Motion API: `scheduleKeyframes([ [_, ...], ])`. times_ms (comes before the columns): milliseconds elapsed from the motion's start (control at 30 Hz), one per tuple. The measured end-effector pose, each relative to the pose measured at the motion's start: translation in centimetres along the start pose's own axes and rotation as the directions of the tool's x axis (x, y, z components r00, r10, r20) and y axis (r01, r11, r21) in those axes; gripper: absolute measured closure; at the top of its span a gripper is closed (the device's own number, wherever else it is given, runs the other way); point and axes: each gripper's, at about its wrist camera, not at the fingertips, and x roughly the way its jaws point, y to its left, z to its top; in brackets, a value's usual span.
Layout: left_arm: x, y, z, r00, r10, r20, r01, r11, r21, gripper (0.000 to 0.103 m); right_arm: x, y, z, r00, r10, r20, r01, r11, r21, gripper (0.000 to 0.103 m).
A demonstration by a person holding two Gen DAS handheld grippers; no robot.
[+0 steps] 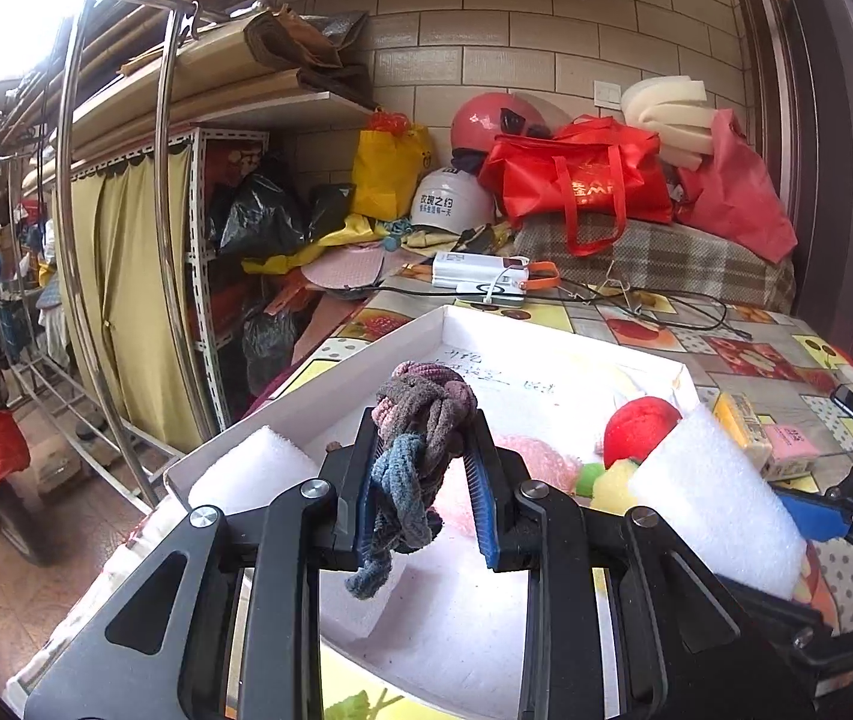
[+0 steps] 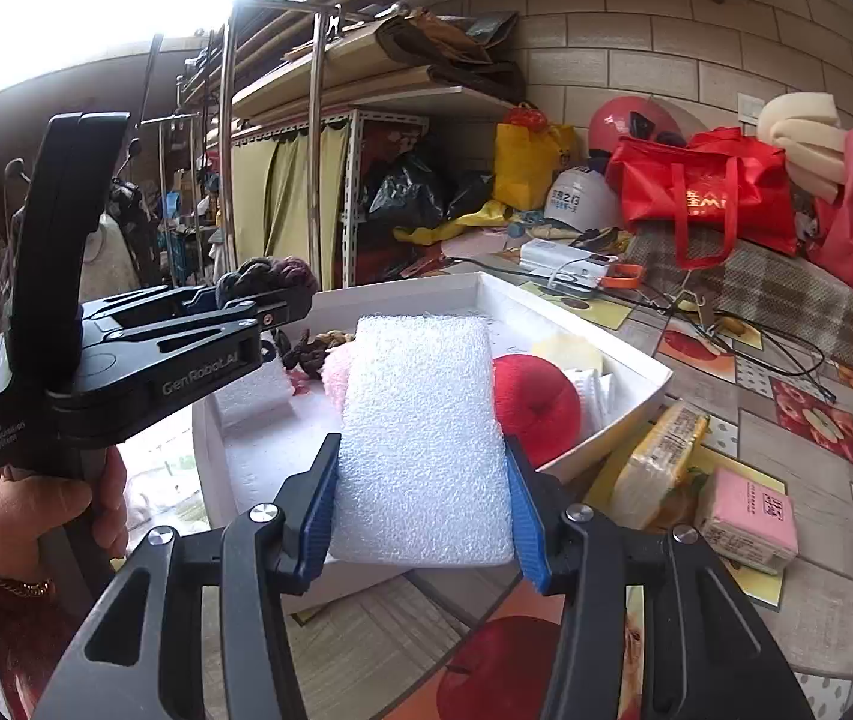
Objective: Organize soft objects
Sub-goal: 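Carry the cloth into the white box and release while right releases the foam pad there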
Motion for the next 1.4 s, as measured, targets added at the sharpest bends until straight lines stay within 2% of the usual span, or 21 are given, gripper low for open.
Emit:
scheduleKeyframes([
  [133,1.6,0.4,0.4,0.999,0.006,-0.044,-0.006,1.000,-0.005,0.077,2.4,0.9,0.5,0.997,0.010,-0.072,-0.012,1.000,-0.026,0.053],
  [300,4.0,1.2,0.7,0.991,0.007,-0.135,-0.013,0.999,-0.039,0.077,5.1,-1.1,1.5,0.989,-0.074,-0.131,0.074,0.997,-0.002,0.053],
  [367,4.6,1.6,0.8,0.988,0.013,-0.155,-0.023,0.998,-0.063,0.077,5.9,-1.8,1.9,0.983,-0.130,-0.127,0.128,0.992,-0.018,0.053],
  [467,5.0,1.7,0.9,0.987,0.025,-0.159,-0.037,0.997,-0.072,0.077,6.5,-2.1,2.2,0.978,-0.162,-0.130,0.159,0.987,-0.026,0.053],
  [533,5.0,1.3,0.9,0.987,0.038,-0.155,-0.045,0.998,-0.045,0.077,6.2,-1.7,2.2,0.980,-0.161,-0.118,0.158,0.987,-0.038,0.053],
  [767,4.0,0.4,0.9,0.989,0.102,-0.104,-0.101,0.995,0.011,0.073,4.4,0.2,2.3,0.991,-0.137,0.002,0.136,0.982,-0.130,0.053],
  [833,3.8,0.4,0.9,0.988,0.122,-0.090,-0.121,0.993,0.015,0.066,4.3,0.2,2.4,0.990,-0.138,0.010,0.138,0.982,-0.126,0.044],
  [867,3.6,0.4,0.9,0.988,0.134,-0.079,-0.133,0.991,0.018,0.063,4.4,-0.1,2.5,0.990,-0.141,0.010,0.141,0.983,-0.116,0.024],
  [900,3.3,0.3,0.9,0.987,0.145,-0.066,-0.143,0.989,0.022,0.050,4.4,-0.4,2.5,0.989,-0.146,0.010,0.146,0.984,-0.101,0.012],
  [933,3.1,0.2,0.9,0.987,0.152,-0.052,-0.151,0.988,0.026,0.024,4.4,-0.8,2.6,0.989,-0.147,0.010,0.147,0.985,-0.086,0.012],
  [1000,2.6,0.1,0.8,0.986,0.166,-0.022,-0.165,0.986,0.034,0.000,4.5,-1.3,2.6,0.989,-0.148,0.005,0.148,0.987,-0.058,0.011],
  [1067,2.2,-0.2,0.9,0.983,0.186,0.001,-0.185,0.982,0.041,0.000,4.4,-1.6,2.6,0.987,-0.158,0.005,0.158,0.987,-0.037,0.009],
  [1133,2.2,-0.2,0.9,0.981,0.193,0.003,-0.193,0.980,0.041,0.000,4.3,-1.7,2.6,0.986,-0.168,0.010,0.168,0.985,-0.030,0.000],
  [1400,2.2,0.2,0.9,0.980,0.197,-0.001,-0.197,0.980,0.015,0.000,4.1,-1.6,2.6,0.984,-0.179,0.022,0.180,0.983,-0.031,0.000],
])
